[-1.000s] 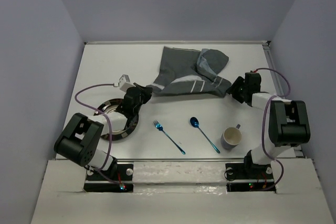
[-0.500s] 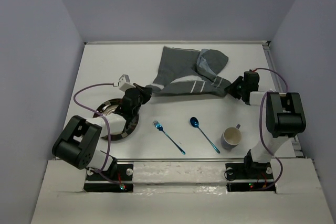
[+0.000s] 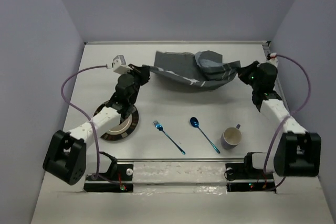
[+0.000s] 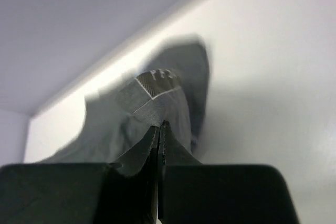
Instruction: Set the dinner table for one person
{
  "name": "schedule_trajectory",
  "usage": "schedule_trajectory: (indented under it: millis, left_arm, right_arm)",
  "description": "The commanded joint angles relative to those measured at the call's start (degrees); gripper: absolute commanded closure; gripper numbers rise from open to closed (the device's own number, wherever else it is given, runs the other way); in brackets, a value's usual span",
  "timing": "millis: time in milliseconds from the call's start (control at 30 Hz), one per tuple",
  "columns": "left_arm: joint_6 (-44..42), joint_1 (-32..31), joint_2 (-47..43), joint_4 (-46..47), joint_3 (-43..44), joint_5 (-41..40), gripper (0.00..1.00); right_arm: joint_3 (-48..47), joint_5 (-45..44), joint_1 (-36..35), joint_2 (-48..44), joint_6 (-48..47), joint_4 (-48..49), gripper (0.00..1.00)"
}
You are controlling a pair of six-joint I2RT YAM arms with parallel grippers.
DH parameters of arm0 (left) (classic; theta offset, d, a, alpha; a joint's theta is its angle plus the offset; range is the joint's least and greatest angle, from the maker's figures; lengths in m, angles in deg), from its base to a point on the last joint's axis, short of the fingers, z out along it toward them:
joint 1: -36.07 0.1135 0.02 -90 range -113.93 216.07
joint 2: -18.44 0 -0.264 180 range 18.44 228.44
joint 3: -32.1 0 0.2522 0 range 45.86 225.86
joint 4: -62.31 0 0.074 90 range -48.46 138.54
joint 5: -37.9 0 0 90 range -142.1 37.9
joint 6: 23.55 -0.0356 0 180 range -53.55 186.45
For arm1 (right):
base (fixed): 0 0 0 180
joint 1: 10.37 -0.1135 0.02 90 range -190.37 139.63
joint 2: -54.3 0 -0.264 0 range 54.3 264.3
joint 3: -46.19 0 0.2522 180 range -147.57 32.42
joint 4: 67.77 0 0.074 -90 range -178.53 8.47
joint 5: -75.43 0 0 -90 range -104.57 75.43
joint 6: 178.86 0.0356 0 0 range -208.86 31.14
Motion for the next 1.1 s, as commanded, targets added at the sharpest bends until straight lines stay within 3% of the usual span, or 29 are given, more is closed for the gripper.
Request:
schedule_trajectory:
  millis: [0, 167, 467, 633, 733, 967, 1067]
  left_arm:
    - [-10.7, 0.0, -11.9, 0.6, 11.0, -7.4, 1.00]
    - [-14.1, 0.1, -18.3, -2.7, 16.7, -7.3, 1.00]
    - [-17.0, 0.1, -21.3, -7.2, 23.2, -5.5, 1.00]
    - [-18.3, 1.5, -16.1, -8.1, 24.9, -5.2, 1.00]
    - [-14.4, 6.0, -10.5, -8.6, 26.7, 0.4, 1.00]
    - [-13.8, 13.5, 8.3, -15.9, 47.1, 9.9, 1.00]
    - [-14.1, 15.0, 11.3, -19.4, 56.1, 11.2, 1.00]
  right_arm:
    - [-10.2, -9.0, 0.4, -15.6, -7.4, -7.2, 1.00]
    - [-21.7, -10.1, 0.4, -22.8, -11.7, -16.6, 1.00]
    - [-30.4, -6.5, 0.4, -24.5, -12.5, -22.7, 1.00]
    - [-32.0, -4.5, 0.4, -18.2, -12.3, -22.7, 1.00]
    - [-33.3, -2.9, 0.4, -12.0, -12.2, -20.5, 1.00]
    - [-50.4, 0.0, 0.4, 6.9, -12.3, -19.5, 1.00]
    - [-60.5, 0.1, 0.4, 10.6, -13.2, -22.4, 1.00]
